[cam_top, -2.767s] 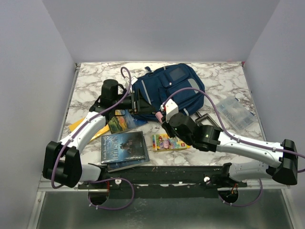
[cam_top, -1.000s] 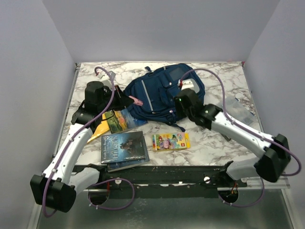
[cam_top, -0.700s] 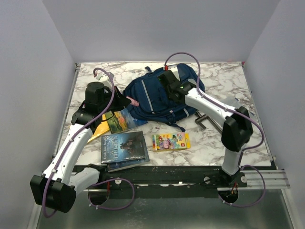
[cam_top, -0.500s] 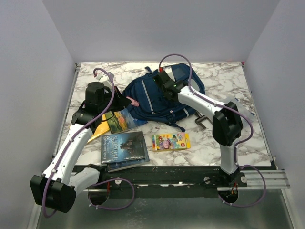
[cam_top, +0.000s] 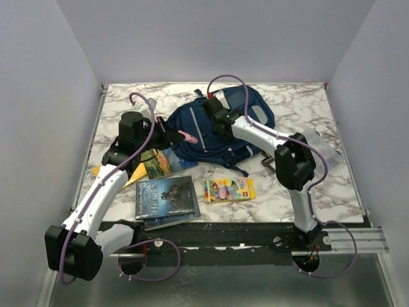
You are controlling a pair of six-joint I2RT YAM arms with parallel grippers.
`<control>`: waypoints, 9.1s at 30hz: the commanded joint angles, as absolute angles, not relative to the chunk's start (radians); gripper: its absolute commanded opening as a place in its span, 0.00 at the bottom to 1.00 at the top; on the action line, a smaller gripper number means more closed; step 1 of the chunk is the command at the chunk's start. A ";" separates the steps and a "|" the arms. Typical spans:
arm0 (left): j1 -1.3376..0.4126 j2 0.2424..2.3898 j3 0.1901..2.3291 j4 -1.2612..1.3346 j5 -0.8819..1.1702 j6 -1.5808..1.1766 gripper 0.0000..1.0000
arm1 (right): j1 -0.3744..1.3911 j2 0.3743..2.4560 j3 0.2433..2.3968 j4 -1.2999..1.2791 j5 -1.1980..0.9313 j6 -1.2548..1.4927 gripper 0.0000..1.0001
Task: Pack the student bag
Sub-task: Place the stationery in the student bag, then adjust the student bag at the center of the board.
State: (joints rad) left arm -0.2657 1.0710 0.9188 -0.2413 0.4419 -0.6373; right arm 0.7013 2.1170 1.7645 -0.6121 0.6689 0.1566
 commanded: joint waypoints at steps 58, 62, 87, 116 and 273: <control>-0.360 1.410 1.004 0.020 0.461 -0.968 0.00 | 0.664 2.091 1.548 -0.419 0.661 0.131 0.29; -0.365 1.372 0.969 0.018 0.382 -0.981 0.00 | 0.663 2.075 1.530 -0.403 0.678 0.162 0.05; -0.578 1.700 1.232 -0.109 0.041 -1.125 0.00 | 0.476 1.807 1.334 -0.283 0.172 0.409 0.01; -0.689 1.916 1.286 0.143 -0.167 -1.479 0.00 | 0.423 1.793 1.424 -0.327 -0.122 0.541 0.01; -0.229 1.325 0.980 -0.222 0.681 -0.648 0.98 | 0.614 1.738 1.164 -0.141 -0.321 0.423 0.68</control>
State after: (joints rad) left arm -0.2111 1.2964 0.9451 -0.2020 0.6479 -0.6746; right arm 0.6037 1.7824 1.2480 -0.2554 -0.2081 0.4057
